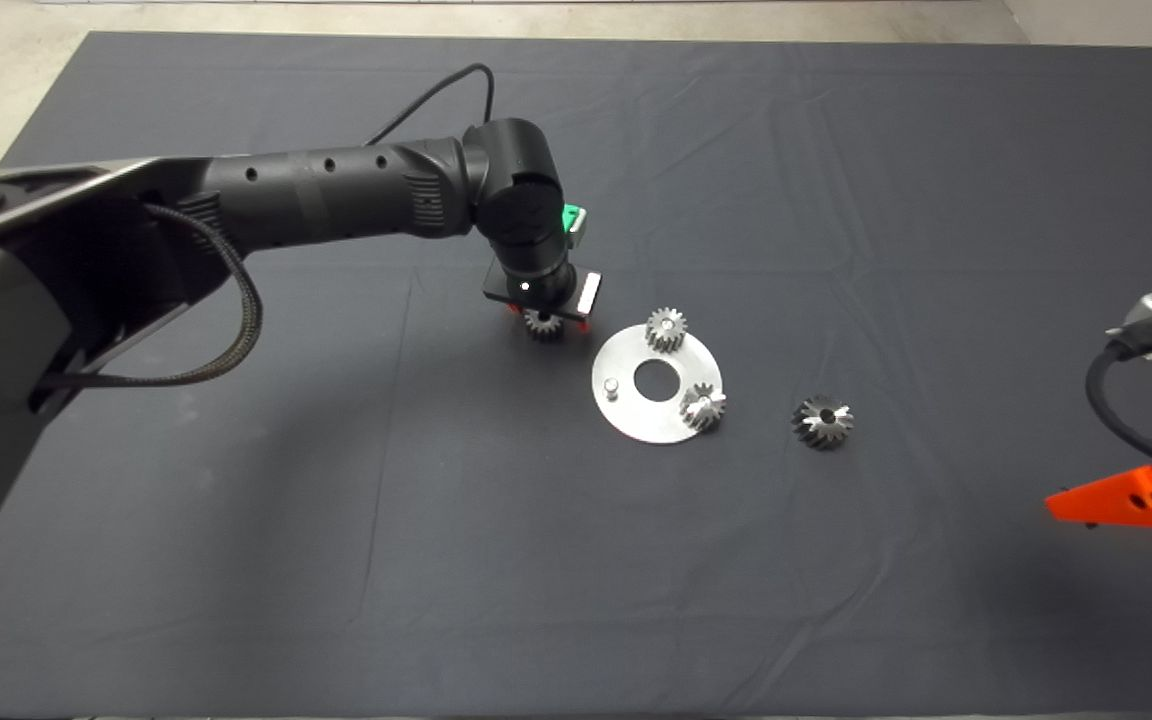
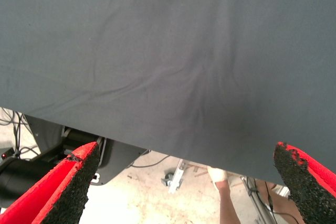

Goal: Remove an incorrectly installed larger gear and replace it with the correct smaller gear

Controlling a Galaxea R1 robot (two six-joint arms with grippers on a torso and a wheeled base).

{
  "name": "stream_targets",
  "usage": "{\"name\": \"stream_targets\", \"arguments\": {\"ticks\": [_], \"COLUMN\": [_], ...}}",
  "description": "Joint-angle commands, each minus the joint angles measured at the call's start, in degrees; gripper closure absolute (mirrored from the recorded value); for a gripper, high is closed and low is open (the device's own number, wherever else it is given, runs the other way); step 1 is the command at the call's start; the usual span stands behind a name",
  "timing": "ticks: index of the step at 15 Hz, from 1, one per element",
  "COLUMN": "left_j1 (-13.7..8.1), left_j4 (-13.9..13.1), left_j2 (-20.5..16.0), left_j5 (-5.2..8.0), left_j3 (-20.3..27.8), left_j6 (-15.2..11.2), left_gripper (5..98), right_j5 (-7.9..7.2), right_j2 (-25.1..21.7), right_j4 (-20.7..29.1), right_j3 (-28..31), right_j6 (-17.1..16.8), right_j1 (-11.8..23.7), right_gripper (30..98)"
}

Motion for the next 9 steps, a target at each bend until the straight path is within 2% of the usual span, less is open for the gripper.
{"name": "stream_targets", "arguments": {"ticks": [1,3,6,9], "left_j1": [-1.4,-1.4,-1.4,-1.4], "left_j4": [0.6,0.6,0.7,0.7], "left_j2": [0.0,0.1,-0.5,-0.7], "left_j5": [0.32,2.91,4.51,4.52], "left_j3": [0.3,0.4,1.5,1.9], "left_j6": [0.5,0.5,0.5,0.5], "left_gripper": [38.6,38.6,38.6,39.2], "right_j5": [-1.28,-1.21,-1.21,-1.21], "right_j2": [0.2,0.2,0.2,0.2], "right_j4": [1.9,1.9,1.9,1.9], "right_j3": [0.2,0.2,0.2,0.2], "right_j6": [0.4,0.4,0.4,0.4], "right_j1": [1.0,1.0,1.0,1.0], "right_gripper": [40.8,40.8,40.8,40.8]}}
